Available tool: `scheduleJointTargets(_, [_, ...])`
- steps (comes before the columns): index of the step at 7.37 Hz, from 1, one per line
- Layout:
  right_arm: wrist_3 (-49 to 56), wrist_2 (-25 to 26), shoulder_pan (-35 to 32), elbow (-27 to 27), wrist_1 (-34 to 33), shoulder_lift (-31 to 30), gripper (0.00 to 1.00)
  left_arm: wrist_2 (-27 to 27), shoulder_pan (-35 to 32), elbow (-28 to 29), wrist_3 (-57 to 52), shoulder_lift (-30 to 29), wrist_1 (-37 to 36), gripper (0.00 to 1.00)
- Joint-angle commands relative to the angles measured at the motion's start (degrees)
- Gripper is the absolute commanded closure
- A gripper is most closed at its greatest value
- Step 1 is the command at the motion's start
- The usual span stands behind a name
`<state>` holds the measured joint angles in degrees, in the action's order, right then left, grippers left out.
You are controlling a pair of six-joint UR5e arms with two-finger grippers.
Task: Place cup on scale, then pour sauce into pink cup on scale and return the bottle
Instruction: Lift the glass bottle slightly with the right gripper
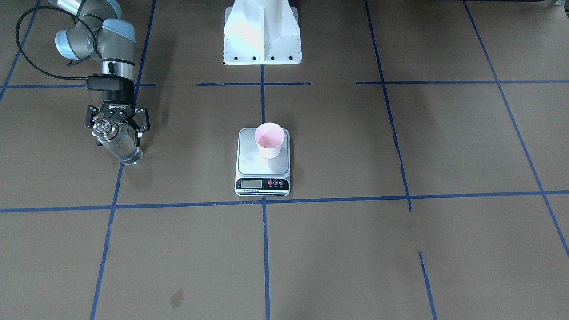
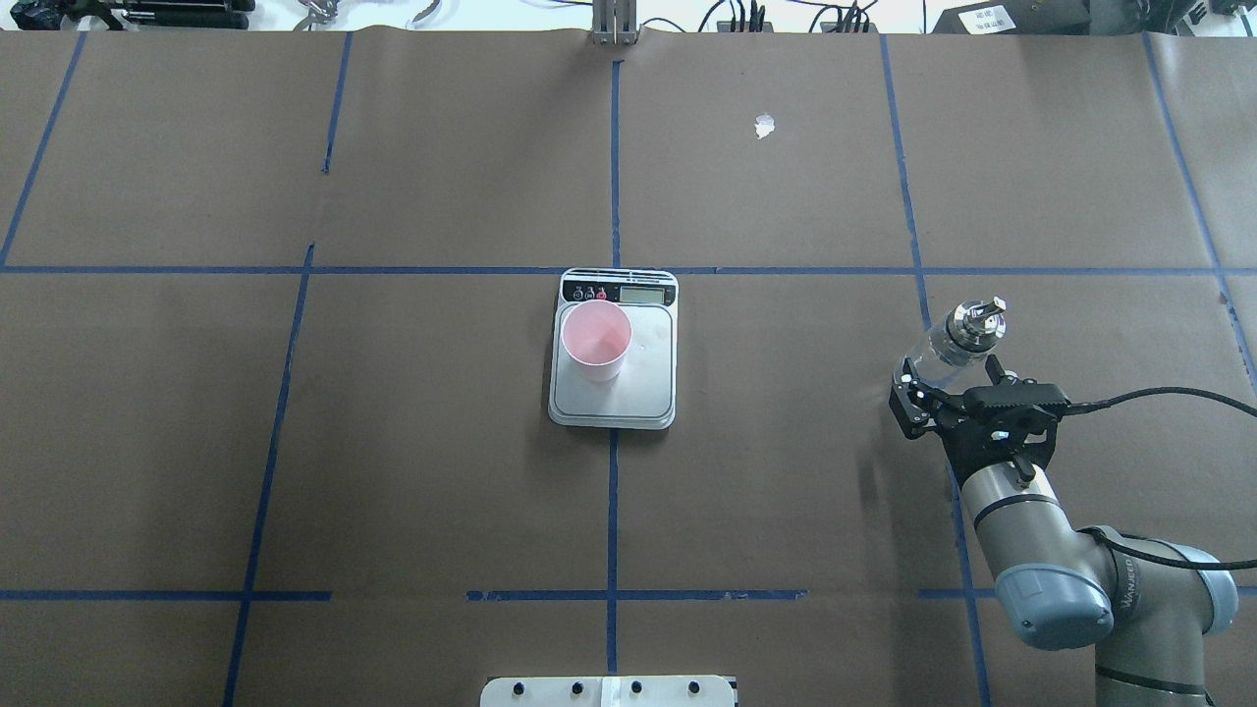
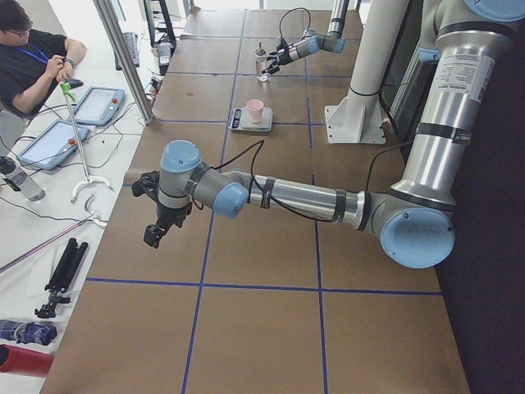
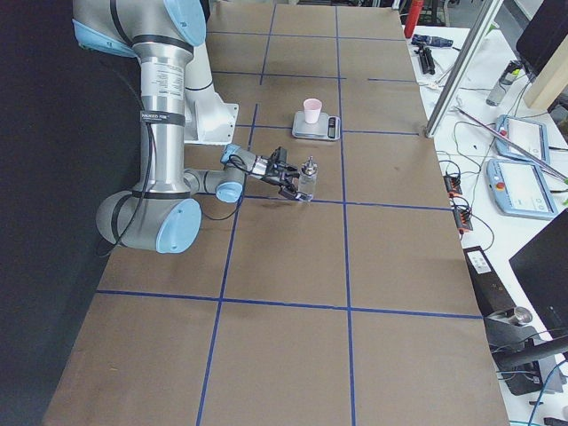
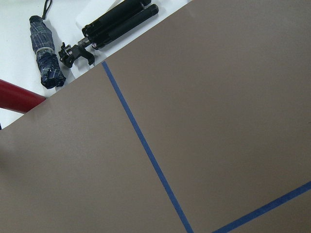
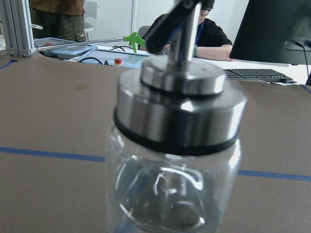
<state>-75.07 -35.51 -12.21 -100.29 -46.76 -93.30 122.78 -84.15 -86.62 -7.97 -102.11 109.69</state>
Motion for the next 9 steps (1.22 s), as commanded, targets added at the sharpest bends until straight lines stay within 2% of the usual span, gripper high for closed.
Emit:
scheduleJointTargets(1, [0.01,0.09,-0.35,0.00,0.00,1.53,0.00,0.00,-0.04,0.05,-0.03,0.16,0.00,0.00])
scheduleJointTargets(6, [-0.16,0.09,-1.41,1.76,0.09,2.07,0.00,0.00,-0.04,0.05,-0.03,0.33,0.00,0.00])
scheduleJointTargets(7, [-0.16,0.09,-1.41,1.76,0.09,2.33,0.06,0.00,-0.04,0.05,-0.03,0.33,0.00,0.00])
scheduleJointTargets(9, [0.01,0.00,-1.41,1.76,0.00,4.61,0.53,0.00,0.04,-0.04,-0.03,0.42,0.00,0.00])
